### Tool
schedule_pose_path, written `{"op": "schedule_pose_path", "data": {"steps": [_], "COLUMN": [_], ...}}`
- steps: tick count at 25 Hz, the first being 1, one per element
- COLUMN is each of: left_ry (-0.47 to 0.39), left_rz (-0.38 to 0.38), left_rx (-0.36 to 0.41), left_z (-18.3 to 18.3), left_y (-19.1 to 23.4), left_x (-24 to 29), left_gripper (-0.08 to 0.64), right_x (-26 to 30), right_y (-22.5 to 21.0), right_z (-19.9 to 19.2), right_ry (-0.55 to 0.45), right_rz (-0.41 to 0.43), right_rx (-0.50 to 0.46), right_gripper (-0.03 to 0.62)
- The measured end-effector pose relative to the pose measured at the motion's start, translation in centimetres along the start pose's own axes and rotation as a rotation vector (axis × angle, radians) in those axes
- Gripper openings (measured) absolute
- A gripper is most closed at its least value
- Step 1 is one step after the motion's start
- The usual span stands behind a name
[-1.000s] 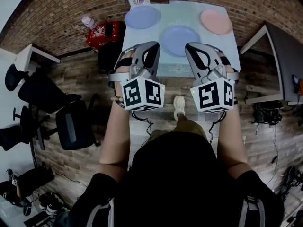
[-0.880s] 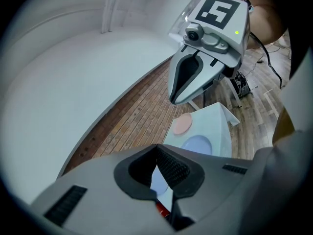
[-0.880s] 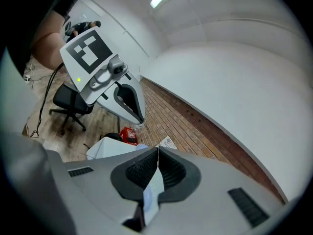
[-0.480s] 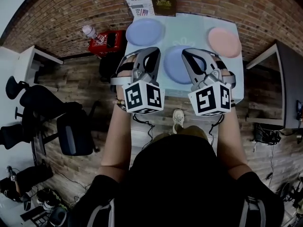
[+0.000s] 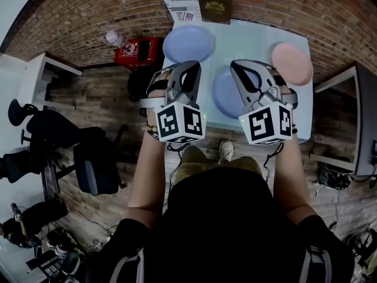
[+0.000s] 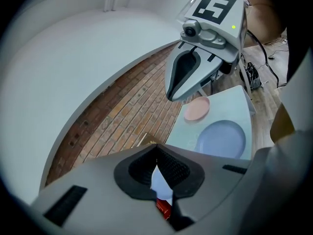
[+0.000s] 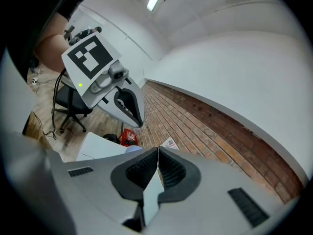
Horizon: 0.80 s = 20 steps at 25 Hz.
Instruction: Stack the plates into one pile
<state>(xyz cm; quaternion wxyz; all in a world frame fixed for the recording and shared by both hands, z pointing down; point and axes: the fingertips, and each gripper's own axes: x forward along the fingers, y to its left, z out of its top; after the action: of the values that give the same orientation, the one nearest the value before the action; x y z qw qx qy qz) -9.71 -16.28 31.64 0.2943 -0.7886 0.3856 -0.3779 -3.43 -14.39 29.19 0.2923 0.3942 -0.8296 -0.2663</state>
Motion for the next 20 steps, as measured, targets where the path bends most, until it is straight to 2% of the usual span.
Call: {"op": "schedule_pose_path", "data": {"steps": [12, 20], "left_ry": [-0.088, -0.108], "left_rz": [-0.089, -0.127], "left_rx": [0.035, 0.05], "left_z": [-4.1, -6.7], "left_y": [4.5, 5.7], "left_x": [2.7, 3.3], "left_gripper": [0.021, 0.021], "right_x": [5.7, 8.0], "right_y": [-1.6, -0.6], "right_z": [3.2, 4.4], "right_ry": [0.085, 0.118], "right_rz": [-0.081, -0.085], "right_rx": [0.026, 0.046], "right_gripper": [0.035, 0.035]}}
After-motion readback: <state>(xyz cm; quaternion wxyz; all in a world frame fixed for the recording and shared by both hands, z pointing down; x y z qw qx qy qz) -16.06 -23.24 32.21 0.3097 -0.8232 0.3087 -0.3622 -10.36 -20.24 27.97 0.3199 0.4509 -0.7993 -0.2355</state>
